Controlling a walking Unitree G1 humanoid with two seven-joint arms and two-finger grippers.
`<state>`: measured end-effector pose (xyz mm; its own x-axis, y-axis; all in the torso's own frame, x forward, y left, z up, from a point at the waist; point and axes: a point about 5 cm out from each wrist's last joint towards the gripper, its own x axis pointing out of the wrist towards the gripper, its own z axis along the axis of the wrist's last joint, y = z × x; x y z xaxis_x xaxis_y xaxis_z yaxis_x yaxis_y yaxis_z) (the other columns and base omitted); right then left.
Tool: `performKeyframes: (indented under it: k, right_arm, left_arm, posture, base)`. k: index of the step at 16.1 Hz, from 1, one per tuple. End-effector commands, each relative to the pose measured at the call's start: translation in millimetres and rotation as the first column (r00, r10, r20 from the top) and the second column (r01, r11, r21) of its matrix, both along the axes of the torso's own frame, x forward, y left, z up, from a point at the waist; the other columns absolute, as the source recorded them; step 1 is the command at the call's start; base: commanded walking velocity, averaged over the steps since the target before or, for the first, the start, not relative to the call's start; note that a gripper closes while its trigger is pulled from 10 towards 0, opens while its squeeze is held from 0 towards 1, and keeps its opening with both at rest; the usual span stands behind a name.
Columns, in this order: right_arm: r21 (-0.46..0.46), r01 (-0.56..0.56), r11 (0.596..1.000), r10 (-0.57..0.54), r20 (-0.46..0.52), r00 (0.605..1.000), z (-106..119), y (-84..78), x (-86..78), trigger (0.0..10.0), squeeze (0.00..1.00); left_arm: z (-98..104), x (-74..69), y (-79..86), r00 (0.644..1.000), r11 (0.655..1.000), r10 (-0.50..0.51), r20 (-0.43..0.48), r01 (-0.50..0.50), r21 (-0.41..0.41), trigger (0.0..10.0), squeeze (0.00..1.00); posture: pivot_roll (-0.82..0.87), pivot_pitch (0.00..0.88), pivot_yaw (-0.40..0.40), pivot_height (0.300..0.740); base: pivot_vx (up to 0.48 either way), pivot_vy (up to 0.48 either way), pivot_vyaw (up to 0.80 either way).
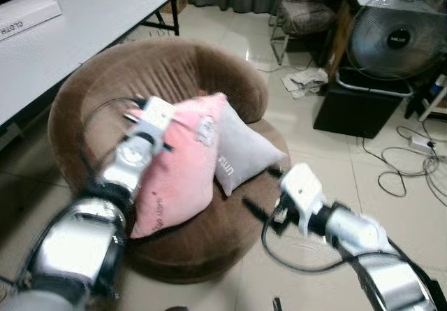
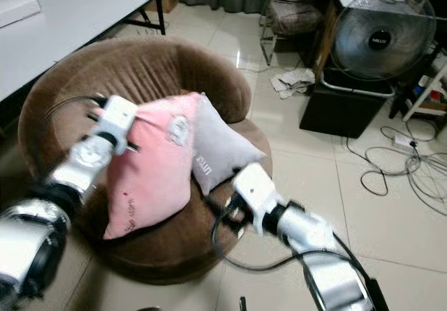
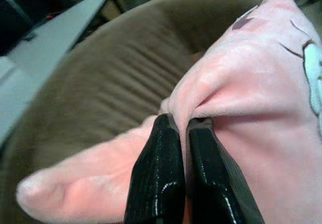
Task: Move the pillow to the sofa from floor
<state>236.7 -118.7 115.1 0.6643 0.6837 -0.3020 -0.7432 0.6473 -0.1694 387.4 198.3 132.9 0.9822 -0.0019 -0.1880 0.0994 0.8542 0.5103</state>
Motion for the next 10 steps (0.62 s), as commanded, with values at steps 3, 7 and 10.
performKeyframes:
  k: [3,7,10]
  right_arm:
    - [0.001,0.006,1.0,-0.006,-0.001,1.0,11.0,5.3,-7.5,10.0,0.0]
    - [-0.002,0.066,0.998,-0.066,-0.009,0.998,15.4,1.5,-18.0,10.0,0.0]
    - [-0.003,0.078,0.997,-0.078,-0.013,0.997,17.2,1.3,-19.8,10.0,0.0]
  left_arm:
    - [26.1,10.6,5.1,0.997,0.999,0.04,0.067,-0.04,0.0,10.0,0.04]
    - [40.1,15.5,-0.2,0.993,1.0,0.001,0.118,-0.002,0.01,10.0,1.0]
    - [38.9,14.6,2.6,0.992,1.0,0.021,0.126,-0.023,0.01,10.0,1.0]
  posture:
    - [-0.15,0.097,-0.02,0.74]
    - [-0.18,0.119,-0.034,0.74]
    - [-0.18,0.122,-0.034,0.74]
  base:
    - [0.0,0.0,0.0]
    - [0.0,0.0,0.0]
    - [0.0,0.0,0.0]
